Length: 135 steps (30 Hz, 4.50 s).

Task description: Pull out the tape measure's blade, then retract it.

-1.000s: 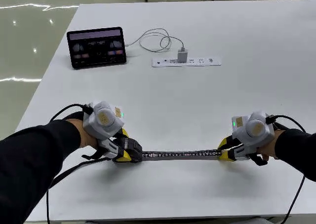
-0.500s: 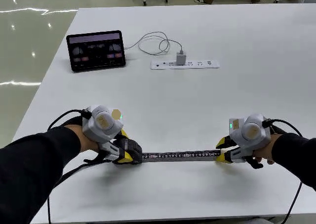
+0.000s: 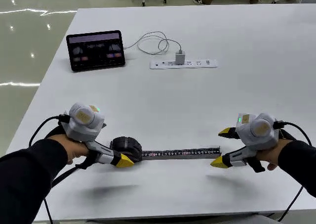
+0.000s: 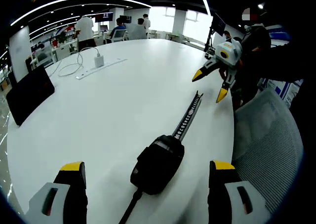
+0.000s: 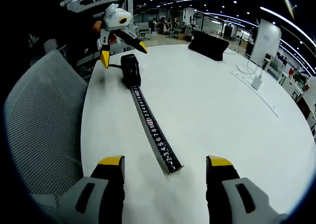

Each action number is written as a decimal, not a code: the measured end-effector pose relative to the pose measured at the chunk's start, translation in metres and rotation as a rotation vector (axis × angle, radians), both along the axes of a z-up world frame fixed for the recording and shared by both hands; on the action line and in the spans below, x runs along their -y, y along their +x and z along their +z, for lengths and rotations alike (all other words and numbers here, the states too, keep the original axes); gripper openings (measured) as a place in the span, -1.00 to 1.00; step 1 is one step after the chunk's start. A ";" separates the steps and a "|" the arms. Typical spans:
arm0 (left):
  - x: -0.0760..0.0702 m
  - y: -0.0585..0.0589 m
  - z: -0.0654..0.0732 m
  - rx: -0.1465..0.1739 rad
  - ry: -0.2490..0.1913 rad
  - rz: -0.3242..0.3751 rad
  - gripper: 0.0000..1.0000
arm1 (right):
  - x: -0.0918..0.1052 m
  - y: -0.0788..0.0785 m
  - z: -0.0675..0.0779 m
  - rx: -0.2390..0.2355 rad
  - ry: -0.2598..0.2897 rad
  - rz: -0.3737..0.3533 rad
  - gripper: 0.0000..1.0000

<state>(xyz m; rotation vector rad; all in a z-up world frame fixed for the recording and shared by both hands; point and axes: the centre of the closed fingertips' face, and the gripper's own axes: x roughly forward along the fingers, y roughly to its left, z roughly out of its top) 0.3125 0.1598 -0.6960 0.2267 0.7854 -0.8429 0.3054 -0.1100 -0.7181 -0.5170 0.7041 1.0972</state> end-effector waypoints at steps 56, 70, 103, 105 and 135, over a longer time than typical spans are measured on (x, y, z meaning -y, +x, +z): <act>-0.065 -0.053 0.038 0.207 -0.148 0.343 1.00 | 0.134 -0.083 0.042 0.082 0.105 -0.407 1.00; -0.021 -0.017 0.048 0.187 -0.129 0.425 1.00 | 0.107 -0.057 0.041 0.079 0.100 -0.294 0.98; 0.015 0.019 -0.002 0.285 -0.058 0.620 1.00 | 0.017 -0.004 0.001 -0.010 -0.049 0.100 0.38; 0.016 0.018 -0.005 0.274 -0.065 0.618 1.00 | 0.011 -0.001 -0.001 -0.011 -0.064 0.137 0.32; 0.020 0.016 -0.018 0.207 -0.115 0.656 0.50 | 0.006 0.007 -0.042 -0.105 -0.267 0.363 -0.77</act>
